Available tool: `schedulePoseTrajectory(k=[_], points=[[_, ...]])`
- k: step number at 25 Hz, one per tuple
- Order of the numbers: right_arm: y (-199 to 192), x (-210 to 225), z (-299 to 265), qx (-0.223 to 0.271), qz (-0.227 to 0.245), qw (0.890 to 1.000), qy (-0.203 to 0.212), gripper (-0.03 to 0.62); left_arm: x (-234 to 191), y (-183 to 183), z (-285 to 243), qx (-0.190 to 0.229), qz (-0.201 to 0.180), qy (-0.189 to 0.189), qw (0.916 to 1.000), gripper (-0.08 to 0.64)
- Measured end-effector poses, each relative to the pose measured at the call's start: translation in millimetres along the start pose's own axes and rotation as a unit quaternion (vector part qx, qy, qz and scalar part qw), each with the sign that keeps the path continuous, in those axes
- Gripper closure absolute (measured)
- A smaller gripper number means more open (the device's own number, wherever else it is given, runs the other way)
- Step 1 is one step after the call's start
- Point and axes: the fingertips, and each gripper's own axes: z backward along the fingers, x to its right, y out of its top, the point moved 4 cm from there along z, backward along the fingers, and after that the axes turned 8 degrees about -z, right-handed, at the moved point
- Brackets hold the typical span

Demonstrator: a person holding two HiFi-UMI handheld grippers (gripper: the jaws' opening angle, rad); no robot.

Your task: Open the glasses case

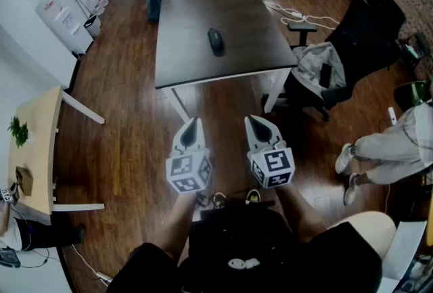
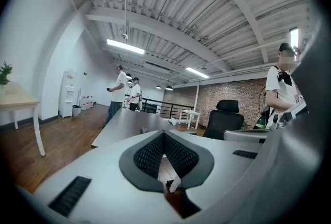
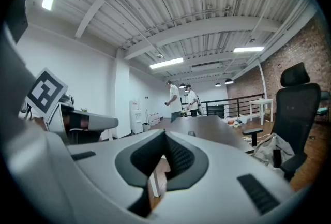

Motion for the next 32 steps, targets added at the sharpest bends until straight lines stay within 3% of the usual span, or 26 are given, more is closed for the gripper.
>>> schedulePoseTrajectory(k=[15, 20, 29, 31, 32], points=[[-10, -38, -47, -0.003, 0.018, 1.000, -0.007, 0.578, -58, -15, -22, -0.022, 0.005, -0.020, 0.9995, 0.558], [-9, -17, -70, -0.005, 0.015, 1.000, -0.003, 0.578, -57, -20, -49, -0.030, 0.007, -0.013, 0.9994, 0.558], [21, 55, -160, 0.006, 0.018, 1.000, 0.006, 0.578, -57, 13, -153, -0.007, -0.050, 0.021, 0.9985, 0.558], [23, 73, -177, -0.011, 0.021, 1.000, -0.008, 0.578, -55, 10, -177, -0.037, -0.068, 0.034, 0.9964, 0.558], [17, 86, -187, -0.045, 0.020, 0.998, -0.025, 0.578, -54, 1, -190, -0.083, -0.079, 0.037, 0.9928, 0.558]])
